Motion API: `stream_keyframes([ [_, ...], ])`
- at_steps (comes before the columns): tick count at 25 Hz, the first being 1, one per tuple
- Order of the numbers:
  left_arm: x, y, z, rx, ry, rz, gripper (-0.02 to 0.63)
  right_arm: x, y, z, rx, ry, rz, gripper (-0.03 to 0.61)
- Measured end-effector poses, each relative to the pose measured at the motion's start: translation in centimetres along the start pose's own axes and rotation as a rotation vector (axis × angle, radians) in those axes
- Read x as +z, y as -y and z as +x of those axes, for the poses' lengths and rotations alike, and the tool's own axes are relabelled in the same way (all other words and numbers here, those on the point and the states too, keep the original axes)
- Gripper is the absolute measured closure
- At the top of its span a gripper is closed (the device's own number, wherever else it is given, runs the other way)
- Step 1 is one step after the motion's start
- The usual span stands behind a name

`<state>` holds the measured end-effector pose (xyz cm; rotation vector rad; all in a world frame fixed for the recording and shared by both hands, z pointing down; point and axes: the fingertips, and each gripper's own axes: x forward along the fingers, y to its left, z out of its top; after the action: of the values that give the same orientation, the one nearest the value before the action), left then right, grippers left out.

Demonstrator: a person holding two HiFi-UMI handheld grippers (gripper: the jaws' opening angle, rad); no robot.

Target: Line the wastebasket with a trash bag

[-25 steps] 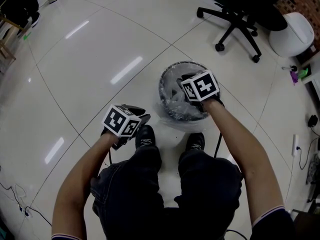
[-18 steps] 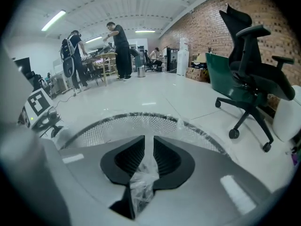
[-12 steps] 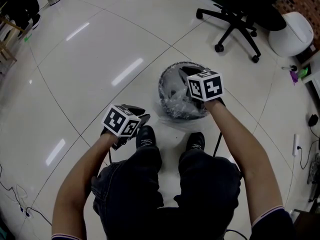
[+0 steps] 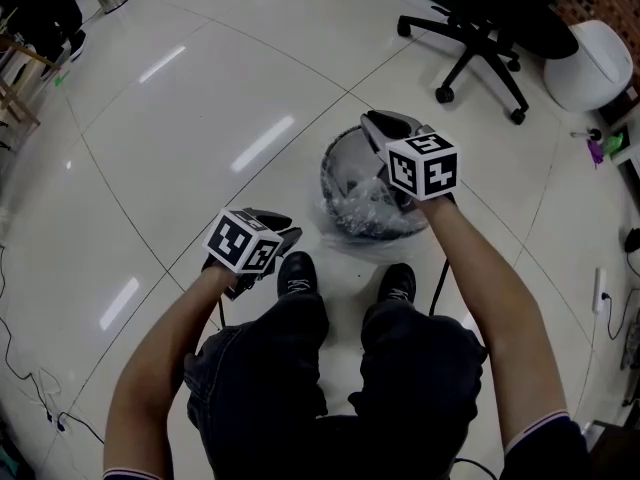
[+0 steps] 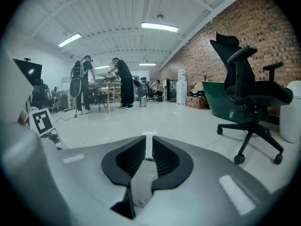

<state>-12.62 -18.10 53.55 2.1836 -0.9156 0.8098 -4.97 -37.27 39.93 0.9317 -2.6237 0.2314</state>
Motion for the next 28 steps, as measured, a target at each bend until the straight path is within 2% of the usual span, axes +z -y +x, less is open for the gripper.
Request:
stream_keyframes([
  [9, 3.6, -0.6, -3.2, 0.061, 0.072, 0.029, 0.500, 6.2, 1.9, -5.4, -0.026, 0.263, 0.043, 0.561],
  [17, 10.7, 0.8, -7.8, 0.148, 0.180, 0.152, 0.506, 7.3, 2.6, -10.2, -0.083, 0.215, 0.004, 0.577],
  [20, 14.3, 2.0, -9.7, 0.171, 0.223, 0.209, 0.506, 7.5, 1.7, -11.5, -0.059, 0.148, -0.030, 0.577],
  [23, 19.5, 3.7, -11.7, 0.177, 0.322, 0.236, 0.506, 8.6, 1.4, -13.2, -0.018, 0.111, -0.006, 0.577],
  [26, 24.1, 6.1, -13.2, 0.173, 0.433, 0.250, 0.506, 10.3, 1.5, -15.0, -0.023, 0.135, 0.009, 0.577],
  [28, 25.8, 7.7, -13.6, 0.165, 0.487, 0.257, 0.508, 11.1, 1.2, -15.8, -0.028, 0.157, 0.031, 0.577],
])
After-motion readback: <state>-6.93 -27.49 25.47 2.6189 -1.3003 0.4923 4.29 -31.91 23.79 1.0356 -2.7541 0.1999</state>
